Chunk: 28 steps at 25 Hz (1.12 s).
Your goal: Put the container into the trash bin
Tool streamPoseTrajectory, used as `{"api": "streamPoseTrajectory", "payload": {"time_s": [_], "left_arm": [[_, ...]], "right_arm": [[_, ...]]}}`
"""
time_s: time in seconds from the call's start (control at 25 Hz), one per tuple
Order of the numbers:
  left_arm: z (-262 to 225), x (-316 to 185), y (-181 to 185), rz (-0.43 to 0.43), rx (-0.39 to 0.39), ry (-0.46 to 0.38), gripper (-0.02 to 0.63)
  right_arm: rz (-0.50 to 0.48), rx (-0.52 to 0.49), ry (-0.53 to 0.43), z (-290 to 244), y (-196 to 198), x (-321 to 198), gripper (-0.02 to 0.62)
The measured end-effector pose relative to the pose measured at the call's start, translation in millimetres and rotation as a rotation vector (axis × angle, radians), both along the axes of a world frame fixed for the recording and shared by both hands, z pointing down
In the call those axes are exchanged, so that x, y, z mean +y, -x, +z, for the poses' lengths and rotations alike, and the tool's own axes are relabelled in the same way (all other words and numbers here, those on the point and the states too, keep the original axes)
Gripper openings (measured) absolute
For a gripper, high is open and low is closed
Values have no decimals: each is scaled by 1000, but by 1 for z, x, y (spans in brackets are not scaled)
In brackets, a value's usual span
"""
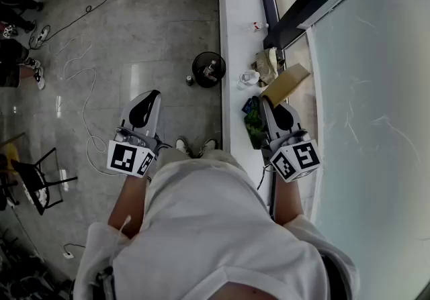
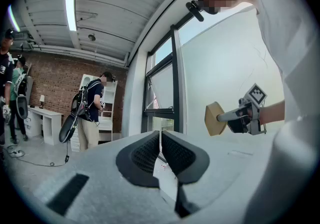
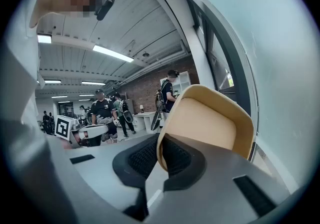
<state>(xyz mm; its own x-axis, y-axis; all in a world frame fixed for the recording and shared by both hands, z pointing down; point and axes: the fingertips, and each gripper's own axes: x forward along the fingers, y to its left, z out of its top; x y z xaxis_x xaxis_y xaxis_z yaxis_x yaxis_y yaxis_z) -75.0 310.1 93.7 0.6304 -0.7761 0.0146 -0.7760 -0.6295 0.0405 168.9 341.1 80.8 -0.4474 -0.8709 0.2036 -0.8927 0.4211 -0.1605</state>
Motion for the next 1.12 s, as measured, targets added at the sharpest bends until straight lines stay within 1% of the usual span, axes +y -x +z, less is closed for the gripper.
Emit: {"api": "streamPoseTrajectory", "payload": {"time_s": [0.2,0.36,0.48,0.68,0.8,0.92,1.12], "left_arm": [[2,0,-4,-6,-4,4,26],[4,0,-4,-20,-9,3,26],[7,1,-3,-36,-13,9,26],[16,-3,10,-72,-25,38,26],[23,-18,15,-73,-22,55,26],[31,-41,14,-51,-10,72,26],[31,-100,16,-12,8,66,26]], "right_arm": [[-5,-6,1,3,-2,-2,15],[-48,-12,-6,5,1,-4,17],[-80,-34,-20,7,5,-9,17],[-103,-41,9,18,15,-26,18],[-105,-33,26,23,19,-42,18],[-85,-27,43,27,21,-62,18],[-57,-14,55,25,27,-111,18]]}}
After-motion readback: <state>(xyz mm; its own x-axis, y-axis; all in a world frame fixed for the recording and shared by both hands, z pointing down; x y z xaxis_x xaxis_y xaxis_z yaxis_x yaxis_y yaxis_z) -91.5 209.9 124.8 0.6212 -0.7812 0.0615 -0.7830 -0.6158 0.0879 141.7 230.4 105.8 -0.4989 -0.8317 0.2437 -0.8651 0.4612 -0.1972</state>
